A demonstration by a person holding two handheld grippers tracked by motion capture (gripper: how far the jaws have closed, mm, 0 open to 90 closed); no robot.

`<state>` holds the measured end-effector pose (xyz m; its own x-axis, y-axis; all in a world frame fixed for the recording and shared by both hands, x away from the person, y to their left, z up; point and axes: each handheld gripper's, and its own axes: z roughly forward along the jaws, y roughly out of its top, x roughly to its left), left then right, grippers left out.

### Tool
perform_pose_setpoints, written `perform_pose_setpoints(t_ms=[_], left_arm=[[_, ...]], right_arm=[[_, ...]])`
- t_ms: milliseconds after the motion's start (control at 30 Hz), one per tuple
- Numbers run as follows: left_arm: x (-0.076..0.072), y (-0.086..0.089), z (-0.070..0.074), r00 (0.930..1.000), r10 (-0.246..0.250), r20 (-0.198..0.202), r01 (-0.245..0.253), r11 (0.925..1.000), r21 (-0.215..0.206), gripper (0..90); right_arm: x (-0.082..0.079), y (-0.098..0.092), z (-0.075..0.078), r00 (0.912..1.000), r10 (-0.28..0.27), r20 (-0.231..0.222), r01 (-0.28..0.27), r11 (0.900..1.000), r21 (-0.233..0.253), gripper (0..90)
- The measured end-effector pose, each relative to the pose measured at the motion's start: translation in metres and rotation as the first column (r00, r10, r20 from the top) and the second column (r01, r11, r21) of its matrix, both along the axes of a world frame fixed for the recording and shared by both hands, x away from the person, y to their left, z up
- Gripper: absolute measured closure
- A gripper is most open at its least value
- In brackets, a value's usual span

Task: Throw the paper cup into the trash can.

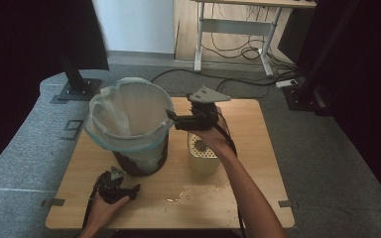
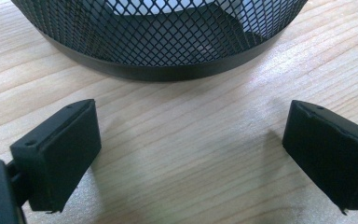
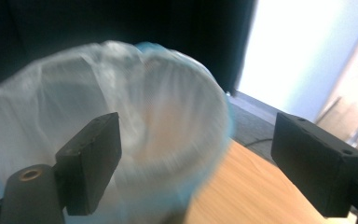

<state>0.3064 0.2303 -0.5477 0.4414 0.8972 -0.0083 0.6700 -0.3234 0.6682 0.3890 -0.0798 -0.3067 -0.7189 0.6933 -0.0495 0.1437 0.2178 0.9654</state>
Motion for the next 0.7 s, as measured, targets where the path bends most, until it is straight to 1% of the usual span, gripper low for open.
perform_pose_setpoints(t_ms=[33, 100, 133, 167, 200, 233, 267, 300, 333, 367, 400, 433, 533, 567, 600, 633, 700], left_arm=[[0.000, 0.000, 0.000, 1.0000, 0.000, 0.000, 0.000, 1.0000, 0.000, 3.8], [0.000, 0.000, 0.000, 1.0000, 0.001, 0.000, -0.001, 1.0000, -0.001, 3.8], [0.000, 0.000, 0.000, 1.0000, 0.001, 0.000, -0.001, 1.0000, -0.001, 3.8], [0.000, 0.000, 0.000, 1.0000, 0.001, 0.000, -0.001, 1.0000, -0.001, 3.8], [0.000, 0.000, 0.000, 1.0000, 0.001, 0.000, -0.001, 1.0000, 0.000, 3.8], [0.000, 0.000, 0.000, 1.0000, -0.001, -0.002, 0.001, 1.0000, 0.002, 3.8], [0.000, 0.000, 0.000, 1.0000, -0.001, -0.002, 0.001, 1.0000, 0.002, 3.8], [0.000, 0.000, 0.000, 1.0000, -0.001, -0.001, 0.001, 1.0000, 0.003, 3.8], [0.000, 0.000, 0.000, 1.0000, -0.001, -0.001, 0.001, 1.0000, 0.003, 3.8], [0.000, 0.000, 0.000, 1.0000, -0.001, -0.001, 0.001, 1.0000, 0.003, 3.8], [0.000, 0.000, 0.000, 1.0000, -0.003, 0.000, 0.003, 1.0000, 0.005, 3.8], [0.000, 0.000, 0.000, 1.0000, -0.001, 0.000, 0.001, 1.0000, 0.002, 3.8], [0.000, 0.000, 0.000, 1.0000, -0.001, -0.001, 0.001, 1.0000, 0.003, 3.8], [0.000, 0.000, 0.000, 1.0000, -0.001, -0.001, 0.001, 1.0000, 0.003, 3.8], [0.000, 0.000, 0.000, 1.0000, -0.003, -0.003, 0.003, 1.0000, 0.004, 3.8], [0.000, 0.000, 0.000, 1.0000, -0.003, -0.003, 0.003, 1.0000, 0.004, 3.8], [0.000, 0.000, 0.000, 1.0000, -0.003, -0.003, 0.003, 1.0000, 0.004, 3.8]], right_arm=[[-0.008, -0.020, -0.010, 0.9998, -0.018, 0.001, 0.018, 1.000, 0.005, 17.3], [-0.015, -0.037, -0.020, 0.9995, -0.030, 0.001, 0.030, 1.000, 0.007, 17.6], [-0.015, -0.037, -0.020, 0.9995, -0.030, 0.001, 0.030, 1.000, 0.007, 17.6], [-0.024, -0.057, -0.037, 0.9987, -0.050, -0.010, 0.051, 0.999, 0.016, 18.2], [-0.024, -0.057, -0.037, 0.9987, -0.050, -0.010, 0.051, 0.999, 0.016, 18.2], [-0.031, -0.074, -0.053, 0.9972, -0.069, -0.029, 0.070, 0.997, 0.027, 18.7], [-0.031, -0.074, -0.053, 0.9972, -0.069, -0.029, 0.070, 0.997, 0.027, 18.7], [-0.038, -0.087, -0.068, 0.9958, -0.085, -0.034, 0.085, 0.996, 0.020, 19.4], [-0.043, -0.095, -0.078, 0.9940, -0.102, -0.040, 0.103, 0.995, 0.014, 19.5], [-0.043, -0.095, -0.078, 0.9940, -0.102, -0.040, 0.103, 0.995, 0.014, 19.5], [-0.046, -0.102, -0.087, 0.9926, -0.110, -0.050, 0.111, 0.994, 0.017, 19.5], [-0.052, -0.112, -0.102, 0.9895, -0.128, -0.067, 0.129, 0.991, 0.020, 19.7], [-0.059, -0.125, -0.122, 0.9842, -0.152, -0.091, 0.155, 0.988, 0.028, 20.5], [-0.059, -0.125, -0.122, 0.9842, -0.152, -0.091, 0.155, 0.988, 0.028, 20.5], [-0.061, -0.130, -0.131, 0.9815, -0.160, -0.105, 0.163, 0.986, 0.019, 20.9], [-0.061, -0.130, -0.131, 0.9815, -0.160, -0.105, 0.163, 0.986, 0.019, 20.9], [-0.061, -0.134, -0.135, 0.9780, -0.176, -0.112, 0.176, 0.984, -0.006, 21.3]])
